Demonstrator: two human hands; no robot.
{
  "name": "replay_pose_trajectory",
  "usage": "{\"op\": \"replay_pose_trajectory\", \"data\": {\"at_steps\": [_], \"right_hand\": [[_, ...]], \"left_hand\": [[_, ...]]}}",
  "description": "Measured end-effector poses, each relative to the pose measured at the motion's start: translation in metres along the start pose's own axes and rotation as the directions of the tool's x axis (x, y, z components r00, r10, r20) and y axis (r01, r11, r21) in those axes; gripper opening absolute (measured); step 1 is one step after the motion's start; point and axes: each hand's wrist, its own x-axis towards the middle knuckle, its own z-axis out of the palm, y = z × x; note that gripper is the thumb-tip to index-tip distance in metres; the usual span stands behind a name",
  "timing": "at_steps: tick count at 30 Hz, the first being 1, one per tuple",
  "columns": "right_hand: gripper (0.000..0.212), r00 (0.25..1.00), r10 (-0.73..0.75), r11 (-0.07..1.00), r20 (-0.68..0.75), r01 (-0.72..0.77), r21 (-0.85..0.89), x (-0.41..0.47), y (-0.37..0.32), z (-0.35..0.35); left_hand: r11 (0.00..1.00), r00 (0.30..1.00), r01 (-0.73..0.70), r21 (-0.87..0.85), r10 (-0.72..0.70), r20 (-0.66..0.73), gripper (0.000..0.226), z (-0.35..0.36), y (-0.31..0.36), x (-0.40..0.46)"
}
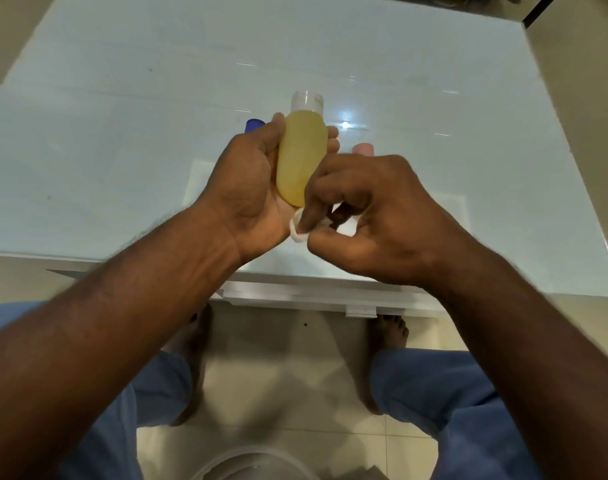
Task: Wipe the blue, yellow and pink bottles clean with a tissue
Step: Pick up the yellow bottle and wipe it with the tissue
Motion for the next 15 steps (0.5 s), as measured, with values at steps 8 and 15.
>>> {"op": "replay_pose_trajectory", "data": {"at_steps": [8, 15], "right_hand": [[0.007, 0.886, 0.031, 0.989, -0.463, 0.039, 0.141, 0.008, 0.011, -0.024], [0.011, 0.898, 0.072, 0.986, -0.433, 0.000, 0.164, 0.008, 0.007, -0.009]], "left_hand": [[0.996, 0.999, 0.001, -0.086, 0.003, 0.044, 0.055, 0.001, 0.000, -0.002], [0.988, 1.000, -0.022, -0.151, 0.023, 0.010, 0.052, 0.006, -0.002, -0.006]]}}
